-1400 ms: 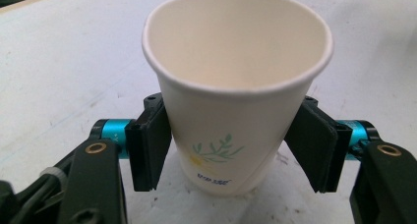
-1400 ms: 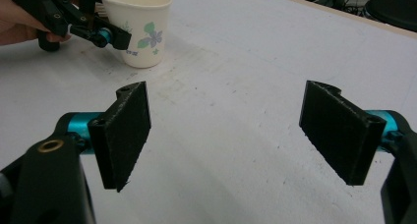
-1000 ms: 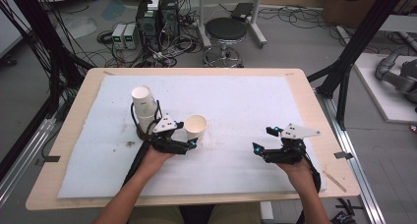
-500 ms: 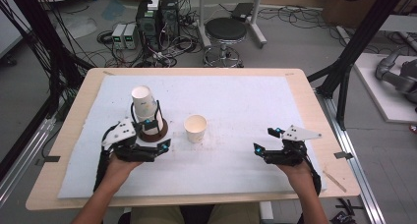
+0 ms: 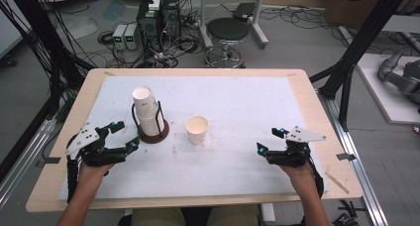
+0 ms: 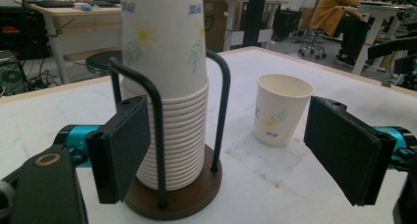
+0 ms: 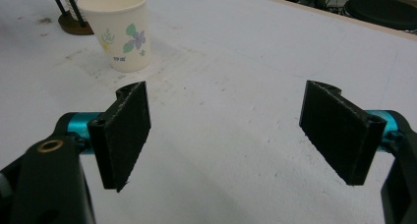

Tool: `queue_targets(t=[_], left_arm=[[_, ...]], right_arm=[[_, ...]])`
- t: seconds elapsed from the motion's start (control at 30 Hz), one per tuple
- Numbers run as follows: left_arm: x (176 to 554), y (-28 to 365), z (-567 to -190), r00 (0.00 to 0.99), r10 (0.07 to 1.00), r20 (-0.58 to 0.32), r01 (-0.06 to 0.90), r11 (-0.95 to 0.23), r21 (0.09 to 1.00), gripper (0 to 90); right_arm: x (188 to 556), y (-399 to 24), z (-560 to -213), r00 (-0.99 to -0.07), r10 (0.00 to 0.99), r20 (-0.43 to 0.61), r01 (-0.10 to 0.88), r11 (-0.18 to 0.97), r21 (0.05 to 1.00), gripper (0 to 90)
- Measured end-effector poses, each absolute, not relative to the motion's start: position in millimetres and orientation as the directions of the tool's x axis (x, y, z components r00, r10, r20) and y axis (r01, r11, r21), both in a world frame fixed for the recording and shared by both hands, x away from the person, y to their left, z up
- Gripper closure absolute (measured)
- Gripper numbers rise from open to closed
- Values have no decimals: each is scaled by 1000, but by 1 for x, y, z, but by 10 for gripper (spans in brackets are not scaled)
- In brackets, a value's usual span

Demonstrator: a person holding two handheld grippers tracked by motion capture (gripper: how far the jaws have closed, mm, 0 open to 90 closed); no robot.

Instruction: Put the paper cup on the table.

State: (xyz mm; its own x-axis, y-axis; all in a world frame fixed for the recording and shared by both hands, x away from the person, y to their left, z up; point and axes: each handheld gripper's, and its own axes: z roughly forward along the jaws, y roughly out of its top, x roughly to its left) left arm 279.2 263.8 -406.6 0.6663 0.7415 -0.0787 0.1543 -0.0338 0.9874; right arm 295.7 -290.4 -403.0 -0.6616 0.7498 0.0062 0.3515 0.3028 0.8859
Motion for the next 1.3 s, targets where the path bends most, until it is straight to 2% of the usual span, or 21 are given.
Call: queue_targets(t=[1.3], left_arm=[[272, 274, -413, 631, 773, -70, 147, -30, 989, 181]], right_arm=[[291, -289, -399, -650, 760, -14, 342, 309, 887, 199]])
